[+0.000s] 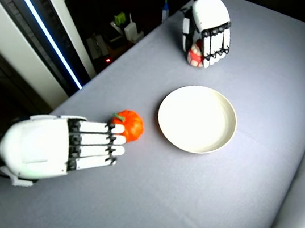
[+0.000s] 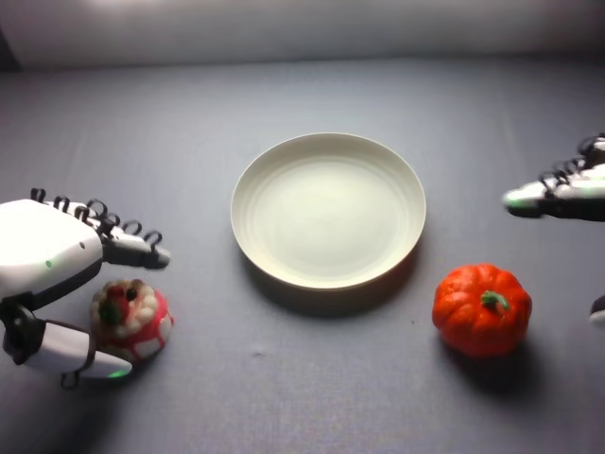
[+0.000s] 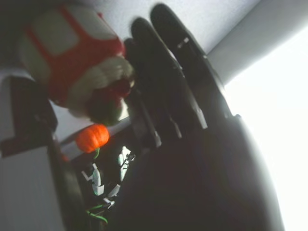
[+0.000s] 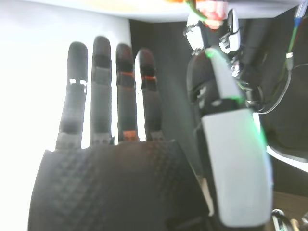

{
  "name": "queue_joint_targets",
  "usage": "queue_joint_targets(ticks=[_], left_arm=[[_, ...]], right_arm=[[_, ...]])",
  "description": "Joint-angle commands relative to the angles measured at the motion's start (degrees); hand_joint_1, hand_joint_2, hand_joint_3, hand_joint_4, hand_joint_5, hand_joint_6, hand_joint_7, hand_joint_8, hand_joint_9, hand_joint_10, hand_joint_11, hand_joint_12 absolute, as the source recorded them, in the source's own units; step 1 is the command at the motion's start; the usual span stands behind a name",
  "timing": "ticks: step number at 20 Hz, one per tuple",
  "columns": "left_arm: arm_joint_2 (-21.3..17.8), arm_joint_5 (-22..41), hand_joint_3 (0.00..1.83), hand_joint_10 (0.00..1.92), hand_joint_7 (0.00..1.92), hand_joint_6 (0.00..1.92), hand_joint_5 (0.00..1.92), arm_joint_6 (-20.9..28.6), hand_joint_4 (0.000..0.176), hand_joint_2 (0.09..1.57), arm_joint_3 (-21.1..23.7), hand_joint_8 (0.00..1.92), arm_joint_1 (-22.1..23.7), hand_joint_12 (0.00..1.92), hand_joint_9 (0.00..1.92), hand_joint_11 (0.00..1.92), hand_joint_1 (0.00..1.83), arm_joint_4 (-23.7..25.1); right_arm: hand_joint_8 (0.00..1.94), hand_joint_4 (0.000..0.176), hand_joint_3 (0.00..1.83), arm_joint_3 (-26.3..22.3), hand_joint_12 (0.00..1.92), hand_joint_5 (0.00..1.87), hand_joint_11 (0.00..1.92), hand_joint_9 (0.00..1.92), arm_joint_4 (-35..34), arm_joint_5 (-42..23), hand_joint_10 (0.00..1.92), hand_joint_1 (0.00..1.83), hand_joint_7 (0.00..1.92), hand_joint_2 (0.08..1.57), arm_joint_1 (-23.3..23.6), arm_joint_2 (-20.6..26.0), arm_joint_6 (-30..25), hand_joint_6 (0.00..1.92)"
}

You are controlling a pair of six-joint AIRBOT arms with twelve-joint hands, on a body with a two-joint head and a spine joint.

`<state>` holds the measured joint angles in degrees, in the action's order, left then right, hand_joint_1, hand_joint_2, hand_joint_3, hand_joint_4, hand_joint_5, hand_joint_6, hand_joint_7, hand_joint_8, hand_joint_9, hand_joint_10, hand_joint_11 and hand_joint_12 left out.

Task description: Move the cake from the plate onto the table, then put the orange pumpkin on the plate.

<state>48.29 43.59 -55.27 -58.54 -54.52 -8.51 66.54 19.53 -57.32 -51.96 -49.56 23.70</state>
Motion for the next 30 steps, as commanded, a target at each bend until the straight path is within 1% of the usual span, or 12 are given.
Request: queue_joint_targets(ticks=[1,5,7,9,16,19,20,21,23,25,28,30], left_arm=[[-1.20,7.11,0.00,0.00,0.50,0.00,0.48,-0.04,0.016,0.87,0.27,0.00,-0.32,0.62,0.55,0.37,0.85,-0.99],[-2.71,11.31,0.00,0.00,0.50,0.00,0.47,2.48,0.000,0.88,1.69,0.00,-1.42,0.63,0.55,0.36,0.71,-0.25],[-3.29,14.05,0.00,0.00,0.47,0.00,0.44,3.36,0.000,0.87,2.47,0.00,-1.81,0.62,0.52,0.33,0.69,0.31],[-3.83,16.57,0.00,0.00,0.40,0.00,0.38,6.29,0.002,0.84,2.89,0.00,-2.44,0.87,0.45,0.14,0.72,1.28],[-3.88,20.98,0.00,0.00,0.25,0.00,0.25,10.68,0.054,0.81,3.00,0.00,-4.64,0.95,0.33,0.07,0.67,2.18],[-3.87,21.15,0.00,0.00,0.23,0.00,0.20,11.14,0.085,0.79,3.07,0.00,-4.66,0.93,0.32,0.05,0.68,2.29],[-3.84,20.86,0.00,0.00,0.23,0.00,0.19,11.20,0.103,0.78,3.02,0.00,-4.70,0.93,0.31,0.05,0.69,2.05],[-3.85,20.79,0.00,0.00,0.23,0.00,0.18,11.49,0.120,0.78,2.97,0.00,-4.98,0.93,0.31,0.07,0.69,1.76],[-4.02,21.42,0.00,0.00,0.20,0.00,0.16,12.35,0.137,0.76,2.99,0.00,-5.96,0.91,0.27,0.03,0.73,1.42],[-4.07,22.08,0.00,0.00,0.19,0.00,0.15,12.64,0.147,0.75,3.02,0.00,-6.68,0.88,0.27,0.06,0.70,1.01],[-4.07,22.72,0.00,0.00,0.19,0.00,0.15,12.88,0.139,0.75,3.14,0.00,-7.01,0.87,0.26,0.04,0.72,0.76],[-4.10,23.61,0.00,0.00,0.16,0.00,0.11,13.03,0.153,0.73,3.36,0.00,-7.40,0.78,0.25,0.05,0.76,0.71]], right_arm=[[0.00,0.101,0.00,0.25,1.36,0.11,0.26,0.56,-0.71,-3.52,0.03,0.77,0.30,1.00,1.15,-0.46,-0.53,0.00],[0.00,0.131,0.00,2.73,1.33,0.00,0.15,0.47,3.90,-0.54,0.00,0.92,0.19,0.88,4.13,-3.12,-4.54,0.00],[0.00,0.084,0.00,3.94,1.29,0.03,0.06,0.40,7.78,1.70,0.00,0.94,0.18,0.86,6.07,-4.57,-7.07,0.01],[0.00,0.080,0.00,4.73,1.20,0.05,0.23,0.48,13.67,5.70,0.02,0.93,0.19,0.84,9.16,-6.09,-9.05,0.00],[0.01,0.114,0.01,7.76,0.92,0.13,0.30,0.50,30.73,14.94,0.01,0.99,0.23,0.86,16.18,-10.78,-16.17,0.02],[0.06,0.000,0.00,8.15,0.97,0.55,0.71,0.89,33.05,16.82,0.14,1.15,0.61,0.91,16.28,-11.80,-16.62,0.02],[0.09,0.000,0.00,8.31,1.08,0.78,0.96,1.05,33.35,16.95,0.56,1.26,0.82,1.02,16.28,-12.06,-16.77,0.02],[1.15,0.000,0.00,8.50,1.47,0.90,1.13,1.11,32.83,16.94,1.28,1.25,0.87,1.14,16.44,-12.07,-16.80,0.62],[1.64,0.000,0.00,8.84,1.78,0.81,1.27,1.14,31.90,16.19,1.69,1.22,0.73,1.24,17.85,-11.93,-16.99,0.95],[1.59,0.000,0.00,9.04,1.68,0.70,1.11,1.01,29.77,14.15,1.50,1.19,0.75,1.26,19.14,-11.38,-16.99,1.20],[1.61,0.000,0.00,10.87,1.76,0.76,1.13,1.02,25.31,11.11,1.65,1.21,0.77,1.24,21.62,-11.70,-16.93,1.07],[1.44,0.000,0.00,13.81,1.63,0.80,0.87,0.89,24.39,11.31,1.40,1.21,0.85,1.20,25.27,-13.47,-16.91,1.10]])
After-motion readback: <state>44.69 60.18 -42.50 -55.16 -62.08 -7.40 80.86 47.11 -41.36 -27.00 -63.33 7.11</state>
